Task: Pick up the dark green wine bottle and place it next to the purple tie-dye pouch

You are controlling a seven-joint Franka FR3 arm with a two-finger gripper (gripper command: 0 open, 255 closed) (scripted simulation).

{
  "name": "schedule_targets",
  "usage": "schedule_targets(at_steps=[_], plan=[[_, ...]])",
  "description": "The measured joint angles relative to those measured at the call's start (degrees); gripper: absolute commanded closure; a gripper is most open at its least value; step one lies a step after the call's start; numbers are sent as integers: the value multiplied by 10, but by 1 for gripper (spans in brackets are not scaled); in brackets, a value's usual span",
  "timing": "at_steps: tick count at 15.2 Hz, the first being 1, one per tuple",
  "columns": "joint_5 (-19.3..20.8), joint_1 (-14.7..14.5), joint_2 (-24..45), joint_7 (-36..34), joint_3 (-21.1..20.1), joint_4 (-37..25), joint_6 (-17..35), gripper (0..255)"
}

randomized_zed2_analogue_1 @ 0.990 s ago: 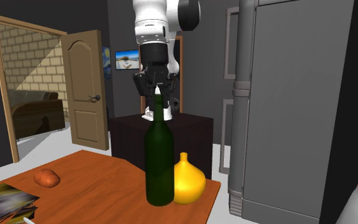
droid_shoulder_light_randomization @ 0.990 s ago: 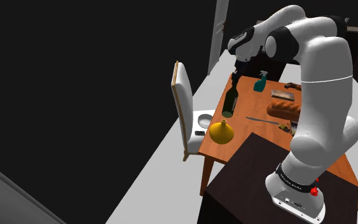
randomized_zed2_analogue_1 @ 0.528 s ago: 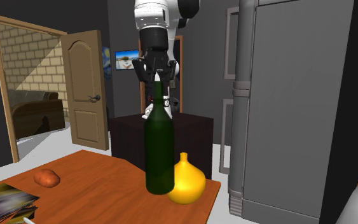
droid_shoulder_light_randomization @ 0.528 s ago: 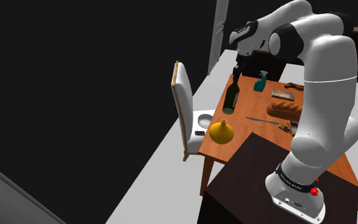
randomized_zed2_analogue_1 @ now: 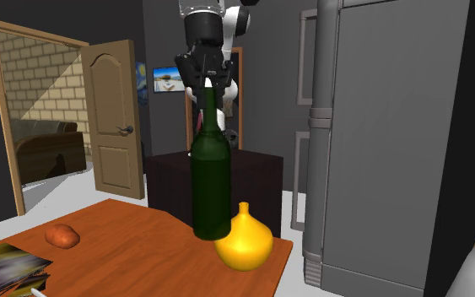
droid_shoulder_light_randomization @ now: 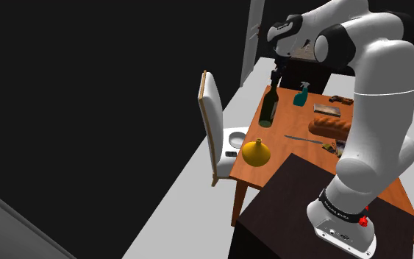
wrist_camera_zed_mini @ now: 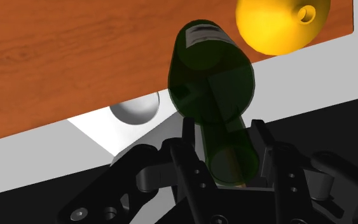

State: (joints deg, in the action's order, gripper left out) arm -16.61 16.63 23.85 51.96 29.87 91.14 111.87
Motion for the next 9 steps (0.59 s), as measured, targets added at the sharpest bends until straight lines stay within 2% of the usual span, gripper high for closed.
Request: schedule_targets(at_steps=[9], plan=[[12,1,-16,-11,6,-47,-60,255]])
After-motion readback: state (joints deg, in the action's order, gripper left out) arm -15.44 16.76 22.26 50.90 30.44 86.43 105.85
